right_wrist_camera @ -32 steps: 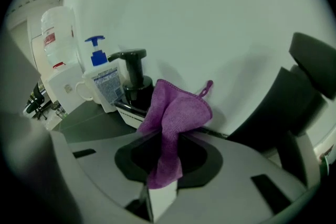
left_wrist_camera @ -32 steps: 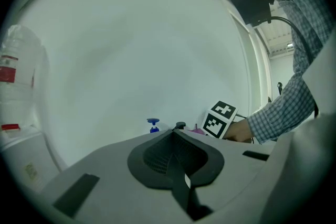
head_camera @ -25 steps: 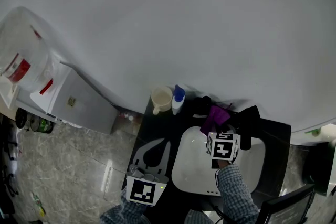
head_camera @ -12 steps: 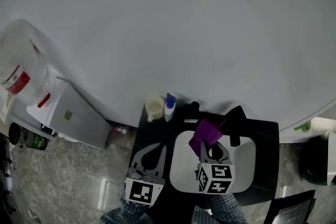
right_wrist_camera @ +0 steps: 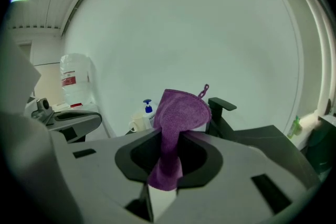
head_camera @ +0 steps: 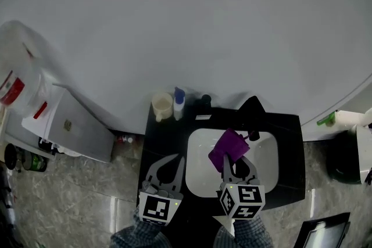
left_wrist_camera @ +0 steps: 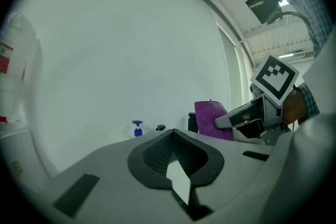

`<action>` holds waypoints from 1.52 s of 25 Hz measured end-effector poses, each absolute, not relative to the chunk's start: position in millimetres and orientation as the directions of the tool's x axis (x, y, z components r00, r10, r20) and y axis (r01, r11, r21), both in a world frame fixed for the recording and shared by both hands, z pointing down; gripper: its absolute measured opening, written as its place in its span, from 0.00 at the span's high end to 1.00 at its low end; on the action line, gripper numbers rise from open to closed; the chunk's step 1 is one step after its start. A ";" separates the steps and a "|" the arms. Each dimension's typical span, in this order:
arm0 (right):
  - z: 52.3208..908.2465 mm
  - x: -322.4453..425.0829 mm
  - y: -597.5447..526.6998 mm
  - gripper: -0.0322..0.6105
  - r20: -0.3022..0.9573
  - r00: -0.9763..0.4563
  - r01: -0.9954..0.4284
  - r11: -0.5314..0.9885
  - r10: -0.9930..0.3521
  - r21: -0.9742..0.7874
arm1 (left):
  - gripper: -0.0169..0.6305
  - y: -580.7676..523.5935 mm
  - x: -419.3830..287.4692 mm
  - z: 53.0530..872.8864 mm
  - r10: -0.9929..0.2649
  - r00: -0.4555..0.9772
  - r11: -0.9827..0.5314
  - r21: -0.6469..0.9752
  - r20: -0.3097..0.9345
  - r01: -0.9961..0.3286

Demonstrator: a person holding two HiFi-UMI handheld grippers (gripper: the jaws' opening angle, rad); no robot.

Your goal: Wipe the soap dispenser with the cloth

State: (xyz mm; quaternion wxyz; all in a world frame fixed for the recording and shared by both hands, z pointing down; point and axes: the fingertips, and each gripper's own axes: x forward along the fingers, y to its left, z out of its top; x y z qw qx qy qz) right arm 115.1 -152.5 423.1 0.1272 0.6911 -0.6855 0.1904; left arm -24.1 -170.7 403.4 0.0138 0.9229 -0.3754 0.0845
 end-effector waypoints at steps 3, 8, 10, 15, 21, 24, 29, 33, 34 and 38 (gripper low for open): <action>420.6 120.4 -134.3 0.82 0.431 0.007 -0.995 -0.047 -0.902 -0.083 | 0.97 -153.7 -22.5 403.9 -0.682 0.709 -0.725 -0.042 0.176 -0.687; 410.8 123.3 -105.3 0.82 0.397 0.004 -0.996 -0.040 -0.918 -0.083 | 0.97 -123.0 -17.1 387.7 -0.691 0.711 -0.723 -0.085 0.133 -0.686; 405.9 125.9 -85.5 0.82 0.379 0.001 -0.996 -0.034 -0.925 -0.079 | 0.97 -102.1 -12.4 380.4 -0.691 0.714 -0.723 -0.107 0.114 -0.682; 399.3 137.1 -13.8 0.82 0.337 -0.010 -0.997 -0.016 -0.941 -0.074 | 0.97 -27.9 1.6 377.9 -0.696 0.710 -0.718 -0.113 0.110 -0.687; 398.0 141.8 91.8 0.82 0.308 -0.069 -0.997 0.057 -0.949 -0.048 | 0.97 74.1 13.0 383.7 -0.724 0.683 -0.690 -0.091 0.096 -0.718; 396.7 143.7 132.7 0.82 0.298 -0.087 -0.996 0.074 -0.951 -0.054 | 0.97 114.0 17.8 385.8 -0.726 0.677 -0.687 -0.084 0.119 -0.722; 391.0 137.0 176.1 0.82 0.281 -0.101 -0.993 0.082 -0.954 -0.079 | 0.97 155.8 19.7 372.0 -0.724 0.678 -0.690 -0.104 0.127 -0.717; 385.4 127.0 192.3 0.82 0.271 -0.117 -0.991 0.092 -0.956 -0.101 | 0.97 174.6 16.4 359.3 -0.717 0.685 -0.697 -0.163 0.131 -0.699; 382.9 124.9 194.0 0.82 0.268 -0.120 -0.990 0.097 -0.956 -0.098 | 0.97 178.1 16.1 355.0 -0.713 0.690 -0.700 -0.175 0.125 -0.692; 371.5 117.0 192.1 0.82 0.242 -0.118 -0.991 0.098 -0.963 -0.092 | 0.97 185.1 6.3 346.9 -0.707 0.697 -0.706 -0.186 0.120 -0.683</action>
